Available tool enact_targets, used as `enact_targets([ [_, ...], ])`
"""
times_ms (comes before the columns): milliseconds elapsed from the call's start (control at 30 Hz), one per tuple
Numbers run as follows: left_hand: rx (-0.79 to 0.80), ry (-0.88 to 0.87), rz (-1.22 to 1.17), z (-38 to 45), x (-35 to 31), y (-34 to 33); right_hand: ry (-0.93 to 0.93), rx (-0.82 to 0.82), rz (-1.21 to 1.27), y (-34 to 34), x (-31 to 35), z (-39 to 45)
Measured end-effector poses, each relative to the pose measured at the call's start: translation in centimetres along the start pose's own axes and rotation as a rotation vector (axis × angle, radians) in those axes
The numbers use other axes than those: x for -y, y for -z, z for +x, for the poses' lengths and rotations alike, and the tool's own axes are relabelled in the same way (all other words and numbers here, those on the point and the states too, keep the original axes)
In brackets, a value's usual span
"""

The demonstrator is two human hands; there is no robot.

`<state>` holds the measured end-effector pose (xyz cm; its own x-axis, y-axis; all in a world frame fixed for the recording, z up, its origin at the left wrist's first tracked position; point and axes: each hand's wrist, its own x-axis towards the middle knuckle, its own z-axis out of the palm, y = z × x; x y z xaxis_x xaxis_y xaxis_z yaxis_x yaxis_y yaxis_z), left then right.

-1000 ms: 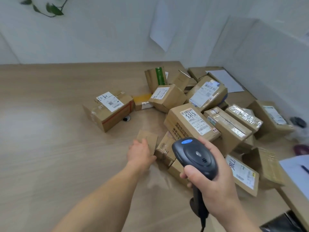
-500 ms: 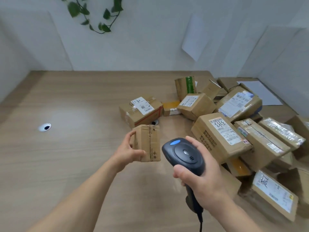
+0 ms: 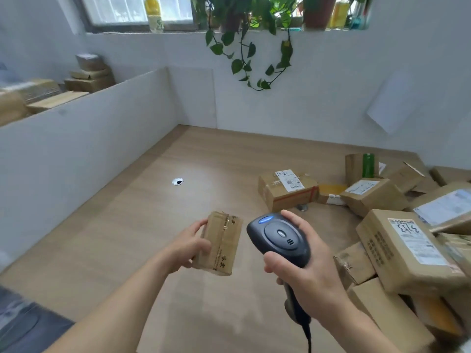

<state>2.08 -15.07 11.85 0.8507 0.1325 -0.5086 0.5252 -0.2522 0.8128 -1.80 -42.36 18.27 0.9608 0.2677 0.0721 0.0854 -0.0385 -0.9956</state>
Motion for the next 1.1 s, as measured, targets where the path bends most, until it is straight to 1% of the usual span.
enact_targets([
  [67,-0.046,0.071,0.081,-2.0,2.9,-1.0,0.010,0.029,0.026,0.0,-0.2,-1.3],
  [133,-0.071,0.125,0.050,-3.7,5.9,-2.9,0.003,0.064,0.033,0.2,-0.8,-2.6],
  [267,-0.088,0.163,-0.003,-4.9,10.9,-6.8,-0.043,0.089,0.033,0.9,-2.3,-5.1],
  [367,-0.091,0.210,-0.029,-5.1,12.7,-9.0,-0.068,0.084,0.027,1.6,-3.1,-6.5],
  [433,-0.100,0.220,-0.006,-5.4,13.0,-9.9,-0.074,0.074,0.023,2.1,-3.4,-7.1],
  [533,-0.209,0.187,0.110,-5.5,13.9,-9.7,-0.088,0.054,0.020,2.8,-3.4,-7.5],
  [600,-0.263,0.172,0.235,-5.2,14.6,-9.4,-0.090,0.039,0.017,3.1,-3.4,-7.6],
  [733,-0.228,0.123,0.494,-5.1,13.6,-9.9,-0.093,0.009,0.020,2.6,-3.6,-7.8],
  [833,-0.185,0.180,0.789,-4.8,12.8,-10.6,-0.106,0.006,0.017,1.5,-3.7,-8.3],
  [900,-0.197,0.195,0.874,-4.5,12.5,-10.8,-0.114,0.010,0.015,0.7,-3.7,-8.8],
  [967,-0.215,0.197,0.865,-4.4,12.5,-10.3,-0.123,0.015,0.005,0.0,-3.5,-9.3],
  [1033,-0.216,0.202,0.745,-4.4,12.8,-8.9,-0.127,0.011,-0.003,-0.7,-3.1,-9.9],
  [1067,-0.221,0.204,0.588,-4.5,13.0,-8.0,-0.123,0.003,-0.005,-1.0,-2.9,-10.2],
  [1100,-0.227,0.191,0.379,-4.9,13.0,-7.0,-0.118,-0.005,-0.008,-1.4,-2.7,-10.3],
])
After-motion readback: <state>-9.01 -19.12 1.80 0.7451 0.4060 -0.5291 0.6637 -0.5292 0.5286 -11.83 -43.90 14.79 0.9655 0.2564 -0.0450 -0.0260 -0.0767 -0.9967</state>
